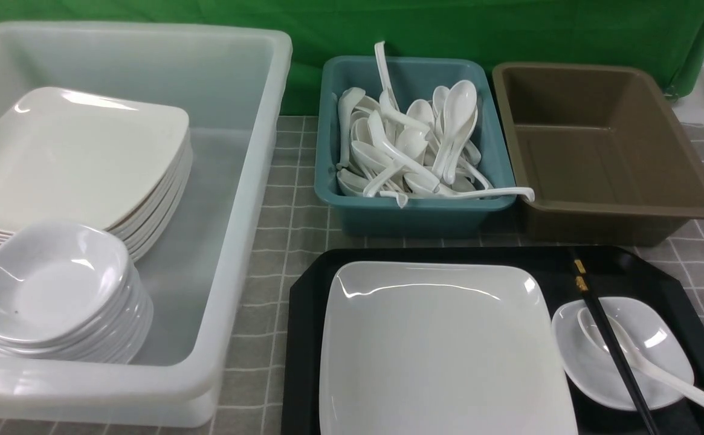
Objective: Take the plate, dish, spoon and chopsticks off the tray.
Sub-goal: Use the right arm to grab a pair of chopsticks from the plate
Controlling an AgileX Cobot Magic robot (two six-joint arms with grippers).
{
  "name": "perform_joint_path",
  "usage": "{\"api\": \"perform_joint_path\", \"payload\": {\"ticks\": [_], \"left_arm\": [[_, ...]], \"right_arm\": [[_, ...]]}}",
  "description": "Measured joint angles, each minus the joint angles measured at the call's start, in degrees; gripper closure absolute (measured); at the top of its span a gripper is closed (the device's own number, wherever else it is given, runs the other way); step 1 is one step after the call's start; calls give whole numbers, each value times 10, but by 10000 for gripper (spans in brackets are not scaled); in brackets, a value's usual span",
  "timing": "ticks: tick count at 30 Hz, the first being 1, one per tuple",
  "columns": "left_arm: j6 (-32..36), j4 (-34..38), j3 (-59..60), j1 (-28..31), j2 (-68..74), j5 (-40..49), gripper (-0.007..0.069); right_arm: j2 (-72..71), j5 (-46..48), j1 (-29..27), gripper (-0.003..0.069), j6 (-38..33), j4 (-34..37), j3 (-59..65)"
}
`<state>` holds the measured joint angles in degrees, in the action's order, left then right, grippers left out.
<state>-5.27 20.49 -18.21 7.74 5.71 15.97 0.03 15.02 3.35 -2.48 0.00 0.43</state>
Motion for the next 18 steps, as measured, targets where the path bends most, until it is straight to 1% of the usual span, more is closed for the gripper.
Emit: {"api": "perform_joint_path", "payload": {"ticks": [1,2,4,5,6,7,8,9,10,11,14,18], "left_arm": [[31,4,-23,-4,19,23,603],[79,15,-48,-15,44,58,603],[120,25,-67,-32,65,81,603],[167,40,-98,-68,110,123,603],[171,43,-102,-72,115,133,603],[195,45,-133,-118,170,170,603],[196,46,-136,-123,176,179,603],[206,46,-162,-172,239,215,603],[206,46,-164,-177,245,217,603],[210,46,-176,-203,283,226,603],[216,49,-199,-258,362,221,603],[220,55,-217,-306,423,191,603]], "right_arm": [[0,0,0,419,0,0,0],[0,0,0,419,0,0,0],[0,0,0,419,0,0,0],[0,0,0,419,0,0,0],[0,0,0,419,0,0,0],[0,0,0,419,0,0,0],[0,0,0,419,0,0,0],[0,0,0,419,0,0,0],[0,0,0,419,0,0,0],[0,0,0,419,0,0,0],[0,0,0,419,0,0,0],[0,0,0,419,0,0,0]]}}
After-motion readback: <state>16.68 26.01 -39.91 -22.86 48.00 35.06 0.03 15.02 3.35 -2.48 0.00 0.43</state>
